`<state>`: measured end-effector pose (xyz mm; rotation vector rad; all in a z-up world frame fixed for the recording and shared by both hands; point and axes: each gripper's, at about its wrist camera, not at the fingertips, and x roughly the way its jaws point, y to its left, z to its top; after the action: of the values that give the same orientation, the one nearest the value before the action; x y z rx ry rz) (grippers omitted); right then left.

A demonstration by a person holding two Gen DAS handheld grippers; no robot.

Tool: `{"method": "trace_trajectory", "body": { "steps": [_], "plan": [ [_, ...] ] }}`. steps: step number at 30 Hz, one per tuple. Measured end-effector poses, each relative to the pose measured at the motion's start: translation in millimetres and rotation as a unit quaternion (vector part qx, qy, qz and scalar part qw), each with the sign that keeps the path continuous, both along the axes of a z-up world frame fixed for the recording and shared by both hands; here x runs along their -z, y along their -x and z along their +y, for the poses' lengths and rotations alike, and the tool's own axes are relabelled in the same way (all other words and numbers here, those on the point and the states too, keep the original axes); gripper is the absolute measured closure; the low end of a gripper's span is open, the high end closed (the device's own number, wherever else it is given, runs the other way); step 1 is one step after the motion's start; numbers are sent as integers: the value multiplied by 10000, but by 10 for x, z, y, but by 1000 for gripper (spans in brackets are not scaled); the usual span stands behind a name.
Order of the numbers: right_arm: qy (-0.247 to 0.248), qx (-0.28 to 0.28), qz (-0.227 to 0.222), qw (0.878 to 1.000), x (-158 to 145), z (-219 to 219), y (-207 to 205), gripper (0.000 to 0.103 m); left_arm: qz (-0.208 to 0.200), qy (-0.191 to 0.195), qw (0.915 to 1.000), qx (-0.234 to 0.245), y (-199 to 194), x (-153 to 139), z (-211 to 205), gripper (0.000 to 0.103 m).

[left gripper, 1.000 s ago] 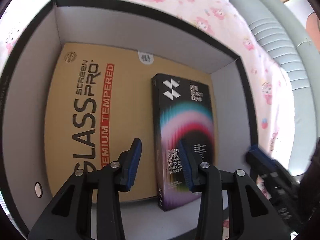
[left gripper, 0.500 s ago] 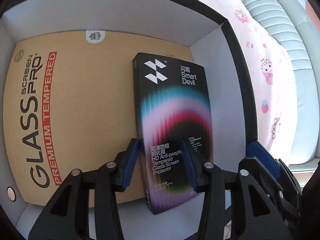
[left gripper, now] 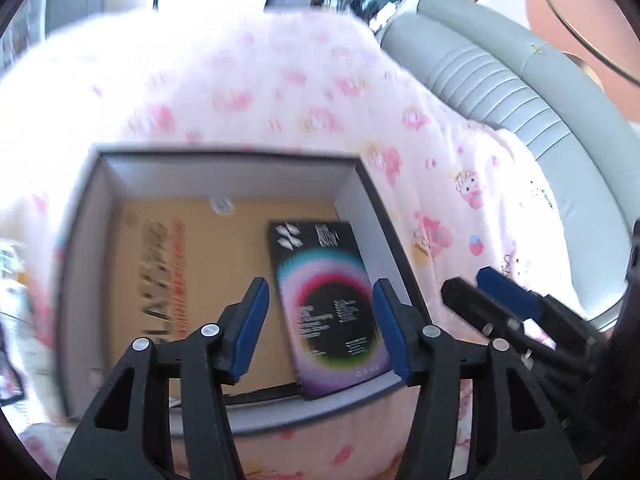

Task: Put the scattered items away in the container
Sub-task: 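Lower the black box into the open box with both tools and release, then move both tools back to the scattered items and grasp the bagged bead-art kit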

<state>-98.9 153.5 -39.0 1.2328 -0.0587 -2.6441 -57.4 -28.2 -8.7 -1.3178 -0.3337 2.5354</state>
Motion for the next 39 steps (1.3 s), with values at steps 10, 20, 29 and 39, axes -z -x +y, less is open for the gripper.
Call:
{"method": "trace_trajectory", "body": {
  "steps": [10,20,29,39],
  "plan": [
    [204,189,403,9988,-374,12,-587,56,514,132,9985,148,-558,-491,145,42],
    [-38,-145,627,9979,-519,-213,-933,56,638,118,9979,69,-846,-388,98,43],
    [-37,-763,591,9953,-524,-686,-1031,56,637,288,9970,-327,-1078,-385,-336,44],
    [10,-2157,170,9763,-351,-1926,-999,59,454,80,9857,-1620,-1446,-103,-1542,45]
  ]
}}
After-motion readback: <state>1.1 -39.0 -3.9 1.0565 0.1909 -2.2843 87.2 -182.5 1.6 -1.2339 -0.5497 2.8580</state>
